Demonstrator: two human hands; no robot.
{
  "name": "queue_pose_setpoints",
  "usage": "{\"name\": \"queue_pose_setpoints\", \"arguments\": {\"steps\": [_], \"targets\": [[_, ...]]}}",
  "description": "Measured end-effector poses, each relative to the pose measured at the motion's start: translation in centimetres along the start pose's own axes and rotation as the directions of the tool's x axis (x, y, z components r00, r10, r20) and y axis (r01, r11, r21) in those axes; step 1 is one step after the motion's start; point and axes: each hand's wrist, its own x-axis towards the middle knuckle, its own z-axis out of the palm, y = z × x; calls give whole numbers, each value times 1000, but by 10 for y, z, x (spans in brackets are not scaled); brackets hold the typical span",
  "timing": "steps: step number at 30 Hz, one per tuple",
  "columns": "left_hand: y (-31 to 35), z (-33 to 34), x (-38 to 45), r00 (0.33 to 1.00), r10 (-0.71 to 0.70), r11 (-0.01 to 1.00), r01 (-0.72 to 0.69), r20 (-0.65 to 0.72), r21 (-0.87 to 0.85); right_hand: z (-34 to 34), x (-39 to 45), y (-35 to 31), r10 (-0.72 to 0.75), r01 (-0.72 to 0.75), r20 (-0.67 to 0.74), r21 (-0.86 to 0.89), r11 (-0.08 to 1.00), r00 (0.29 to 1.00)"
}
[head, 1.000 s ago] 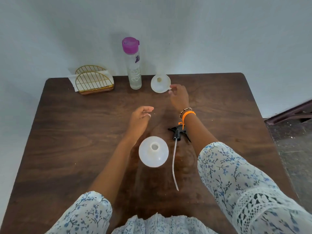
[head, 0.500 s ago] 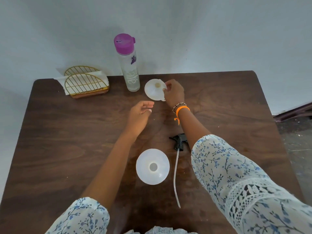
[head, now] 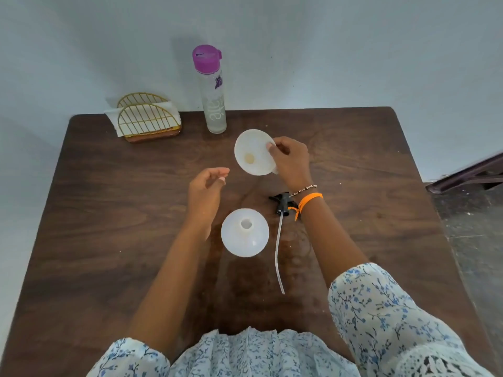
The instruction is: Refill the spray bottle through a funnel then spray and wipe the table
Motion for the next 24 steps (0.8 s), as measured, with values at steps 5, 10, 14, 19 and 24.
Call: {"name": "queue_pose_setpoints", "arguments": {"steps": [5,10,14,19,24], "targets": [[-5,-18,-39,998,60,997,-59,24,-41,-21,-45,-26,-17,16,1,183,983,1000],[-15,-25,-64,992,96,995,-95,80,-24,-38,-77,-38,99,-123,90,328,937,991],[-17,-28,-73,984,97,995,-96,147,-15,-42,-90,-38,156,-187,122,310,932,980],[-19,-30,-79,958,95,993,-110,272,41,-41,-101,-38,176,-205,127,266,942,976],[-23,-25,-76,943,110,989,-136,313,63,-37,-102,-41,127,-135,83,96,986,988]]}}
